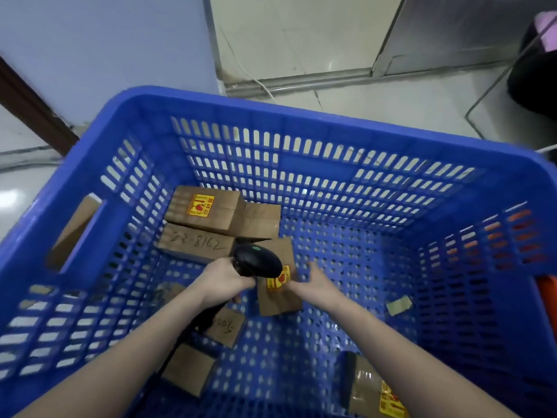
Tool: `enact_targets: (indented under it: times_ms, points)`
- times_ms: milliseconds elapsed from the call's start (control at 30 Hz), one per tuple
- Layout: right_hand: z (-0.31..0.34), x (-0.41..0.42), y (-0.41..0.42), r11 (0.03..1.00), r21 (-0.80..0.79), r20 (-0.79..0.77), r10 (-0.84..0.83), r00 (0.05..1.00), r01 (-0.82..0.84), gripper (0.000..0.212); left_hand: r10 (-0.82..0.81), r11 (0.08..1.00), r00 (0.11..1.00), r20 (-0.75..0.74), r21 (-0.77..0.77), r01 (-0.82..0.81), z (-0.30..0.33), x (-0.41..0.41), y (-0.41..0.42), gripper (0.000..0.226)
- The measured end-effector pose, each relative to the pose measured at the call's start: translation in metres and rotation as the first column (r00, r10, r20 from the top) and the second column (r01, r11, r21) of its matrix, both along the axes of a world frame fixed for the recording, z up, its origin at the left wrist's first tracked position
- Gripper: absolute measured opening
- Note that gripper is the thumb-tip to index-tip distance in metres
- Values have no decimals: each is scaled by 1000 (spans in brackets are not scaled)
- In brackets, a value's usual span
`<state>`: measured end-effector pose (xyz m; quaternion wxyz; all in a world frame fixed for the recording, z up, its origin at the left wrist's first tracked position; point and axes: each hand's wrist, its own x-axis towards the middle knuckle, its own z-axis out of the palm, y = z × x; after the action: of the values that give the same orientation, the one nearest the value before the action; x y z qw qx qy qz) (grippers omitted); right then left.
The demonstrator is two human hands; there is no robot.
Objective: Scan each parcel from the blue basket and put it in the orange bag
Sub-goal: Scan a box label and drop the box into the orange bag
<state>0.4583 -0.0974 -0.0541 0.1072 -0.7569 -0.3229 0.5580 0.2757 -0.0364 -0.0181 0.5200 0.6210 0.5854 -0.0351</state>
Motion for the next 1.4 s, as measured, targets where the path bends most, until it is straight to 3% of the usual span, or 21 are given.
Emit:
enact_targets:
  times_ms: [100,300,367,500,600,733,833,933,1033,1100,1200,1300,1400]
  points:
    - [-24,-4,-1,994,-57,-67,-92,993,88,86,-1,999,1000,21,-38,2,-16,5,5,4]
    - [-42,-8,-3,969,-131,-192,-233,953,210,49,-1,988,992,123,-155,21,-24,12,8,11]
    - [-38,-6,-7,950,-155,-225,-300,927,270,50,23,989,988,151,-150,-1,-20,14,5,3]
    - [-22,3,-13,927,-160,-292,-372,881,339,61,85,991,972,219,-120,-60,-5,17,6,9]
    - [9,9,-9,915,-128,-276,-402,873,381,81,147,988,938,313,-90,-124,22,22,6,8]
    - [66,18,4,906,9,-269,-405,874,423,84,57,996,909,413,38,-79,73,34,2,13]
    - [112,21,9,885,131,-286,-398,872,447,98,-13,993,867,498,106,-45,119,38,-3,23]
    - [163,21,5,852,211,-347,-393,851,479,84,-108,983,809,578,185,-2,171,41,-12,7]
    - [213,23,-6,835,301,-382,-336,861,460,88,-150,964,771,619,265,-25,219,42,-25,17]
    - [245,26,-20,817,362,-402,-297,866,449,91,-152,953,750,643,297,-61,246,41,-38,14]
    - [285,31,-44,772,395,-464,-299,833,497,73,-82,946,710,699,279,-165,270,35,-55,7]
    - [310,39,-70,685,373,-611,-326,721,626,35,-35,934,695,718,271,-233,273,27,-62,37]
    - [319,41,-89,610,306,-771,-291,566,731,43,8,942,696,718,229,-246,267,22,-68,67]
